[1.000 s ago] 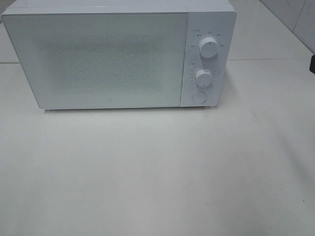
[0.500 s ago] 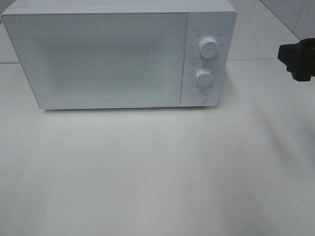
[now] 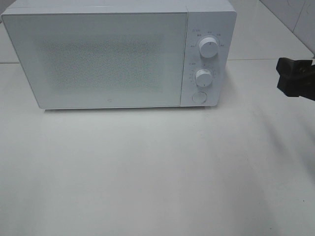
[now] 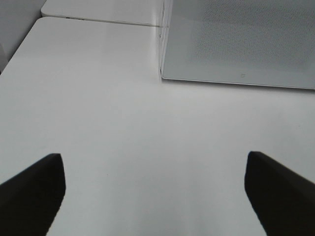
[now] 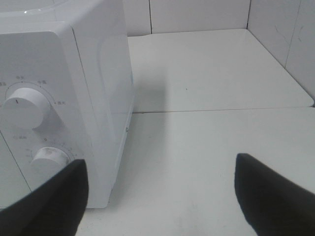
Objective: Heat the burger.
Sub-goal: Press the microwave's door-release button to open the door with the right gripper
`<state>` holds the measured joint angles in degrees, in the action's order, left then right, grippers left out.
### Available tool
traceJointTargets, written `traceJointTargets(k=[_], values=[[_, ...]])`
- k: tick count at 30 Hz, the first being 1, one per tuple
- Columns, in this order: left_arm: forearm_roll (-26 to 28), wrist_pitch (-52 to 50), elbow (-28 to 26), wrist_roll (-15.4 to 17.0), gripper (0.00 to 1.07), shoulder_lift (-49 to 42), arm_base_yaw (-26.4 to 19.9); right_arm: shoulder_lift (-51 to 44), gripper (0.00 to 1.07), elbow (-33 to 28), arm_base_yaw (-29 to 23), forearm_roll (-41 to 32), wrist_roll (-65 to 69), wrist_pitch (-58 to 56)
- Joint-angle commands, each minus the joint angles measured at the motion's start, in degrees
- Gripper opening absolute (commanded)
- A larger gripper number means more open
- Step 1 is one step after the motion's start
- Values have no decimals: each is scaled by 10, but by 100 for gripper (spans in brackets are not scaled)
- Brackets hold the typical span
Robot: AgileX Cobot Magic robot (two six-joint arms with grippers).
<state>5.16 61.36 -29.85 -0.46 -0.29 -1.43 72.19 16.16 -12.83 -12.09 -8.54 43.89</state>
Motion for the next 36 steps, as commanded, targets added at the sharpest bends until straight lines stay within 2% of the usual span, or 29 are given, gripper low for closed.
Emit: traceJointTargets(k=[1,4,5,7,8,10,11,13,15,18,20,26,36], values=[[3,1,2,5,91,-10,-2,45,76,-8,-56,-85,-68,69],[3,1,2,5,91,-10,-2,58,76,-8,-71,-103,-80,81],[3,1,2,5,91,-10,-2,82,76,-8,-102,-133,-93,102],[3,1,2,5,91,-10,-2,92,76,-8,-113,-146,-98,113],[3,1,2,5,91,-10,-2,119,76,-7,-143,-175,-101,142],[3,1,2,5,91,-10,-2,131,76,-7,-154,-187,-101,154],[3,1,2,5,91,-10,-2,151,76,-7,-182,-212,-101,180],[3,1,2,5,91,-10,-2,162,76,-5,-197,-225,-101,190],[3,1,2,5,91,-10,-2,195,76,9,-237,-270,-101,202],[3,1,2,5,91,-10,-2,204,76,15,-246,-278,-101,202],[3,1,2,5,91,-10,-2,232,76,37,-276,-289,-100,201],[3,1,2,5,91,-10,-2,264,76,70,-295,-289,-99,197],[3,1,2,5,91,-10,-2,268,76,103,-295,-289,-98,153]])
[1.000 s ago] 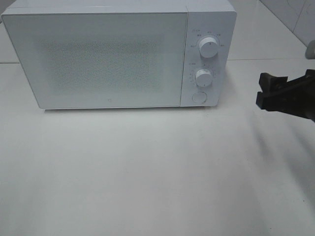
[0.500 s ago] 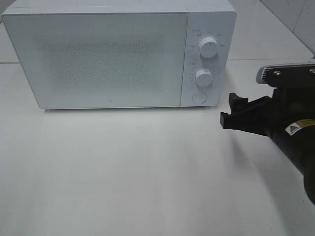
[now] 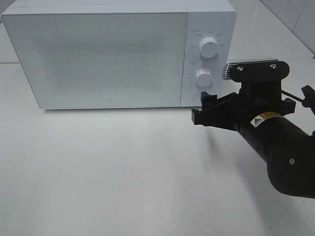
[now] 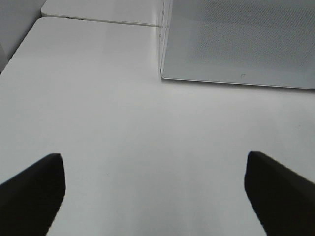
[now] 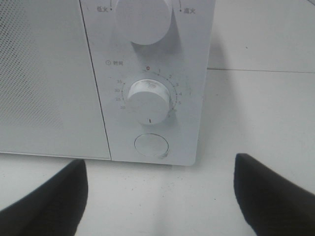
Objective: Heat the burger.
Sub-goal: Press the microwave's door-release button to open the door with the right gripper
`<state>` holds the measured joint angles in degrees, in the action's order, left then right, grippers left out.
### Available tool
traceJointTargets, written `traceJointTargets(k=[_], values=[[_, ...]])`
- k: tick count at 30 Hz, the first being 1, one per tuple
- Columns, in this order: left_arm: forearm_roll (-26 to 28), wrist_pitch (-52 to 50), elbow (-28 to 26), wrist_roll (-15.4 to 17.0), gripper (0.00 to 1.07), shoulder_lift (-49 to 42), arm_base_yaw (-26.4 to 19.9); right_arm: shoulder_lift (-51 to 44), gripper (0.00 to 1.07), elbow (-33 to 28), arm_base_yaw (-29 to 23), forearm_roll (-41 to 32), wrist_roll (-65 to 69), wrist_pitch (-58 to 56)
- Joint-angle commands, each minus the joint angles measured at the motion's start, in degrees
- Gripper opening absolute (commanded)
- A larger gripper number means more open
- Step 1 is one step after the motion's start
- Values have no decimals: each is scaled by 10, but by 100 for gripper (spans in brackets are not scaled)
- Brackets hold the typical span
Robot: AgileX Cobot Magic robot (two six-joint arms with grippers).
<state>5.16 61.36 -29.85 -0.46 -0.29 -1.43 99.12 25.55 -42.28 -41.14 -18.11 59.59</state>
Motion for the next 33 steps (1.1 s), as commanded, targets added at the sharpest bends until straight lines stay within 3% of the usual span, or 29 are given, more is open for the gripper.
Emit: traceJointTargets(k=[1,9,14,17,18,20,21,22,23,25,26,33], values=[[3,1,2,5,91,-10,-2,-1,76,12,-1,2,1,-5],[3,1,2,5,91,-10,-2,-1,76,12,-1,2,40,-5],[3,1,2,5,91,-10,-2,-1,68,12,-1,2,133,-5],[3,1,2,5,91,-10,-2,-1,57,12,-1,2,223,-7],[3,1,2,5,91,-10,-2,-1,50,12,-1,3,283,-10],[3,1,2,5,91,-10,-2,-1,46,12,-1,3,309,-10],[3,1,2,5,91,-10,-2,-1,36,12,-1,3,371,-11],[3,1,2,5,91,-10,-2,-1,36,12,-1,3,371,-11],[3,1,2,5,91,-10,-2,-1,26,12,-1,3,429,-11],[3,1,2,5,91,-10,-2,-1,23,12,-1,3,454,-12],[3,1,2,5,91,-10,-2,-1,15,12,-1,3,524,-14],[3,1,2,5,91,-10,-2,-1,0,12,-1,3,714,-19]])
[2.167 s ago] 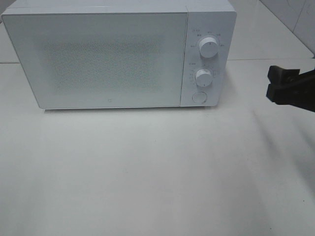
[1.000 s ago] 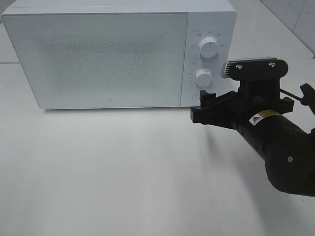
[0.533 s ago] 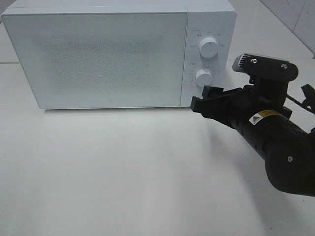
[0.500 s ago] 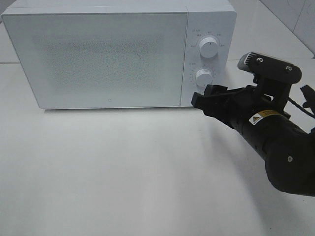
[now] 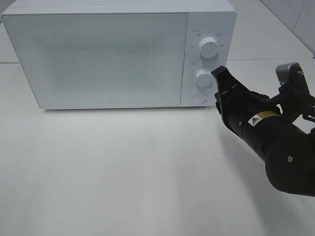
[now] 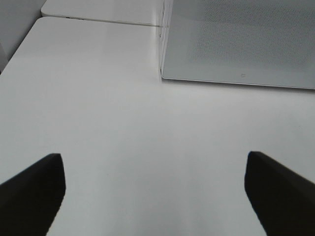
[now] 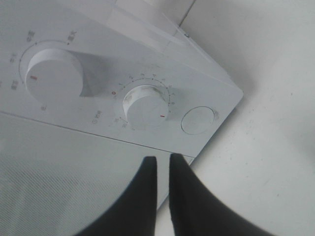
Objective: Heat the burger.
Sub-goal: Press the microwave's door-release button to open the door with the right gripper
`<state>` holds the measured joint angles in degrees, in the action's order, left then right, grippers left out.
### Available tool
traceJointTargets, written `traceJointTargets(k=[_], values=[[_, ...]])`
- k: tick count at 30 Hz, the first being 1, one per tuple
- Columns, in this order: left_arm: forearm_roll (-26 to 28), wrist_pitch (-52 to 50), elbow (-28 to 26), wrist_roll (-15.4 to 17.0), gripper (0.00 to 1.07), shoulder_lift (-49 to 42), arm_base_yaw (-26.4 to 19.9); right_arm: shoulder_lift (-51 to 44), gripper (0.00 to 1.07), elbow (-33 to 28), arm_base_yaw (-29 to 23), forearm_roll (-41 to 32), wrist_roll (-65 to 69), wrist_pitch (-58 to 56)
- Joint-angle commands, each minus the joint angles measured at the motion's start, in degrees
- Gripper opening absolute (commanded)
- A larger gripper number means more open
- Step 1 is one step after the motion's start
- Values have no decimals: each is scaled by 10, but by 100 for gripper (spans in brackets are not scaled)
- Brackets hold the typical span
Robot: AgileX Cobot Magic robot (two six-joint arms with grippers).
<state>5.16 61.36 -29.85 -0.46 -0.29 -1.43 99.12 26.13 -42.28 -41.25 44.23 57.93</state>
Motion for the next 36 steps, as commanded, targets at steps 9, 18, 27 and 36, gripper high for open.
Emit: traceJointTargets(k=[9,18,27,36], values=[[3,1,2,5,91,-10,-2,7,0,6,-1,26,201,18],[3,1,2,5,91,-10,-2,79,0,36,-1,19,272,18],[3,1,2,5,91,-10,-2,111,0,77,2,14,273,13],[3,1,2,5,91,-10,-2,146,0,118,22,7,273,-29]])
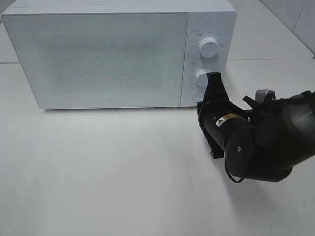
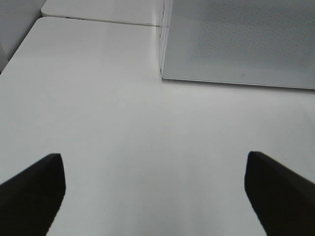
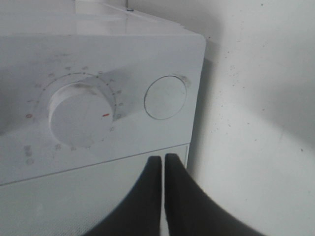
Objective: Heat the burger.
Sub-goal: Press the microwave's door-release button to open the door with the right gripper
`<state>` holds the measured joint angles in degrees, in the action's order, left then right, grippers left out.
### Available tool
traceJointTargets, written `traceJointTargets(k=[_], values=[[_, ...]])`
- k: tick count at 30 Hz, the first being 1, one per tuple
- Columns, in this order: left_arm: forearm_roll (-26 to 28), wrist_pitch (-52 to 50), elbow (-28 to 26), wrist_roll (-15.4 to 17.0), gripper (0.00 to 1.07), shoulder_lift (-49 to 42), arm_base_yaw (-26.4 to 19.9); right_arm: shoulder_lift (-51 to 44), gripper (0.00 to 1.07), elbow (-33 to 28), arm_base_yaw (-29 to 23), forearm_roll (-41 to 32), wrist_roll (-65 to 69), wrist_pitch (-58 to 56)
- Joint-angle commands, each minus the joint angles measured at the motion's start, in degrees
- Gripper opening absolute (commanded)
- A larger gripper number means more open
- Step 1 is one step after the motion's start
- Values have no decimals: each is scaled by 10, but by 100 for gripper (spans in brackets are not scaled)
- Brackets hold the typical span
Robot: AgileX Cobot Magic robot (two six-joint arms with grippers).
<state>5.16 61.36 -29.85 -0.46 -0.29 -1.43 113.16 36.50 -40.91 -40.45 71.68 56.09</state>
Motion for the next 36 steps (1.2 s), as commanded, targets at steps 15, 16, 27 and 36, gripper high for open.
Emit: traceJointTargets(k=[15,16,27,36], values=[[3,1,2,5,91,-10,-2,49,0,95,48,14,-5,-72],[3,1,2,5,91,-10,-2,49,0,95,48,14,-5,-72],[3,1,2,5,91,-10,-2,72,0,116,61,14,-6,-72],[3,1,2,5,91,-10,-2,81,0,116,68,13,-6,-49]])
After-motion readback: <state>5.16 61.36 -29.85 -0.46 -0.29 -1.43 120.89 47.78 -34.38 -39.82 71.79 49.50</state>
